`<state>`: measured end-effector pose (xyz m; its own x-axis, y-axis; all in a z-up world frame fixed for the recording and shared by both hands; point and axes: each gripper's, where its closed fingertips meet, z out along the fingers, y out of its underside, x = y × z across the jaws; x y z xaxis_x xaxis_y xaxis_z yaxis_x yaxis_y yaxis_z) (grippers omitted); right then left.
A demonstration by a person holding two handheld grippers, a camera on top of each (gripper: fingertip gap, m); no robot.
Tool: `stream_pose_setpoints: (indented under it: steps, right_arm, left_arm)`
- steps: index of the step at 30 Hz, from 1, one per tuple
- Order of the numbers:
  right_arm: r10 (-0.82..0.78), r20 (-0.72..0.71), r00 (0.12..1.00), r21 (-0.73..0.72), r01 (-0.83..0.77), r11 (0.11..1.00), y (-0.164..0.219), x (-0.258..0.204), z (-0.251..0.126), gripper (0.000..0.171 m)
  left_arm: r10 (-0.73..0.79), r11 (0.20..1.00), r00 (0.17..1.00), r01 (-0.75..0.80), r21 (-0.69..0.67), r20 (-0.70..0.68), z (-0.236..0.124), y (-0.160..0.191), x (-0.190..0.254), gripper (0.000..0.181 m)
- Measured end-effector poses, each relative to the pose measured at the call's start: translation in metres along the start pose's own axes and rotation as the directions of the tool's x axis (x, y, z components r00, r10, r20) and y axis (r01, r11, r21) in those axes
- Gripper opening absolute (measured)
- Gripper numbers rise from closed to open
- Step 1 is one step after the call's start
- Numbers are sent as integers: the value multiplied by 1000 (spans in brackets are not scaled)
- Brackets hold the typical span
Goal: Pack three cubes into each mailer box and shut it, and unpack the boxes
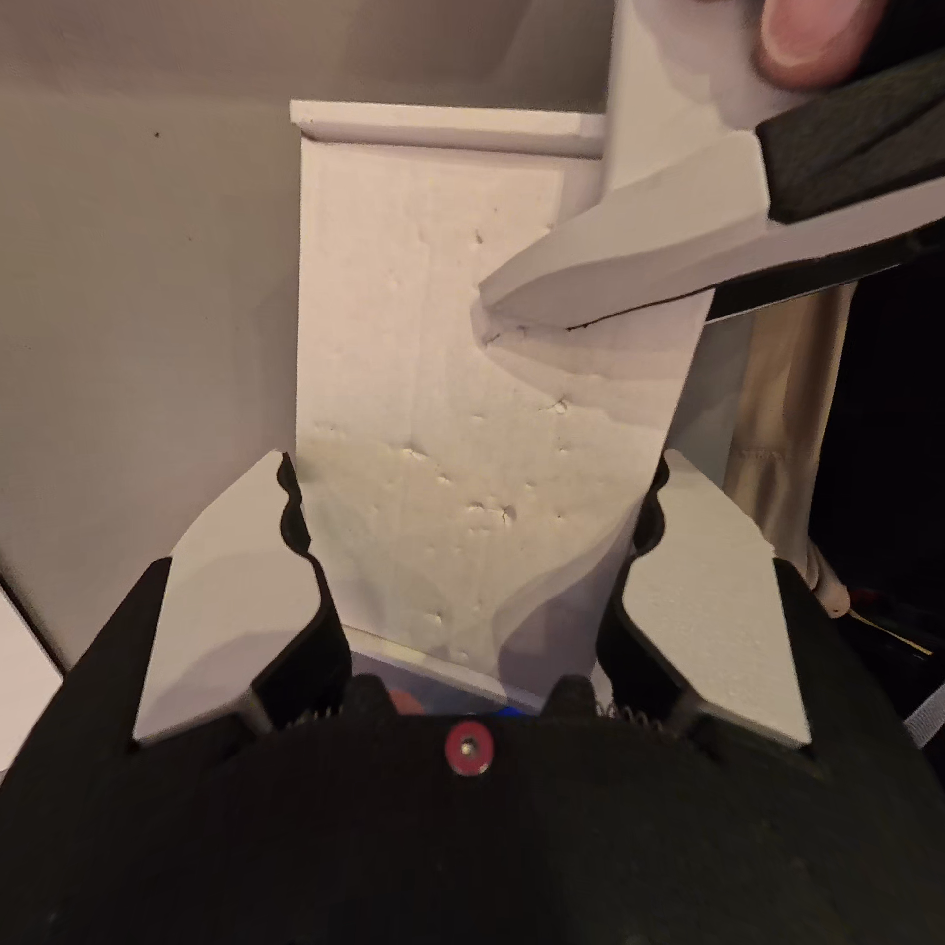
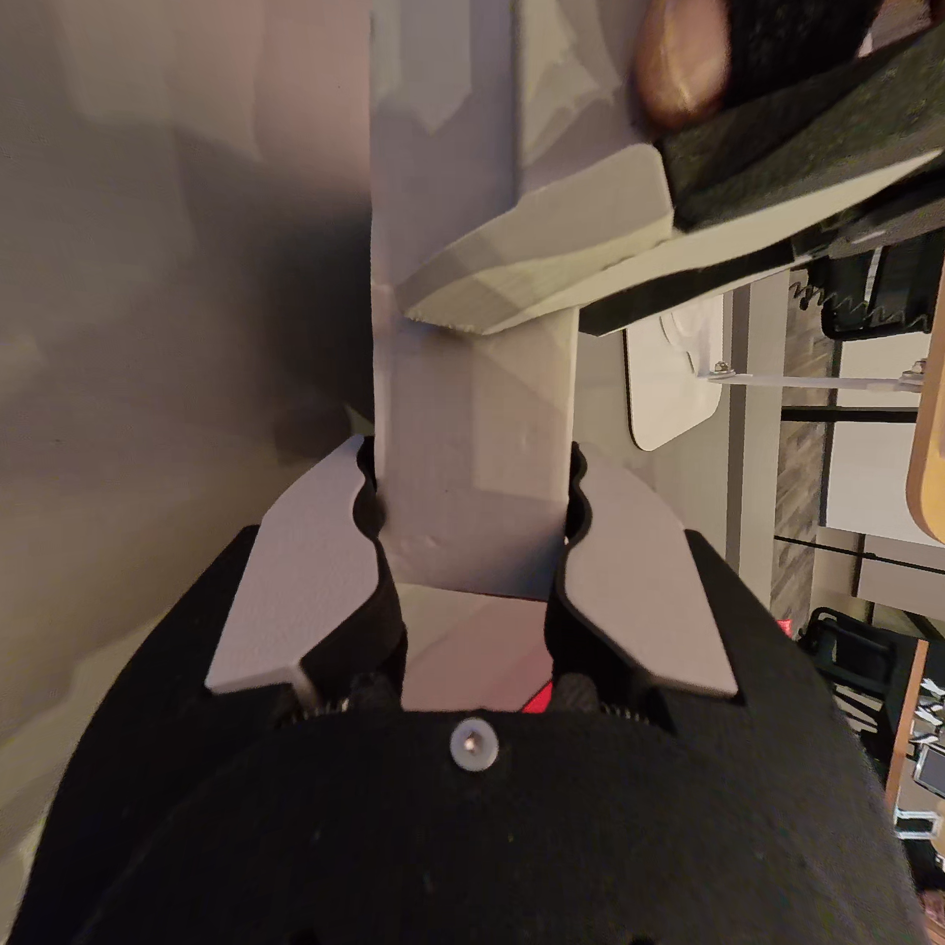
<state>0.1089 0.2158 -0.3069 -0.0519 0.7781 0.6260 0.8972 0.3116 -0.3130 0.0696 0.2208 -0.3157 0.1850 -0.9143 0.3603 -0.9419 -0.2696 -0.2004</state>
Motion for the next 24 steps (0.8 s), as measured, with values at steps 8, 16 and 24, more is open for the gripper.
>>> stream_pose_setpoints:
  steps: [8, 16, 24]
  right_arm:
    - [19, 13, 1000, -17, -19, 1000, 14, 10, 2, 70]
    - [4, 54, 999, 25, -5, 1000, 18, 12, 1, 70]
    - [4, 105, 995, 83, -13, 996, 19, 14, -1, 70]
  left_arm:
    - [-46, 983, 996, 32, 182, 74, -15, -4, -3, 133]
    - [52, 972, 878, -154, 179, 475, -25, 11, 8, 127]
    - [-14, 941, 736, -219, 258, 677, -7, 17, -12, 99]
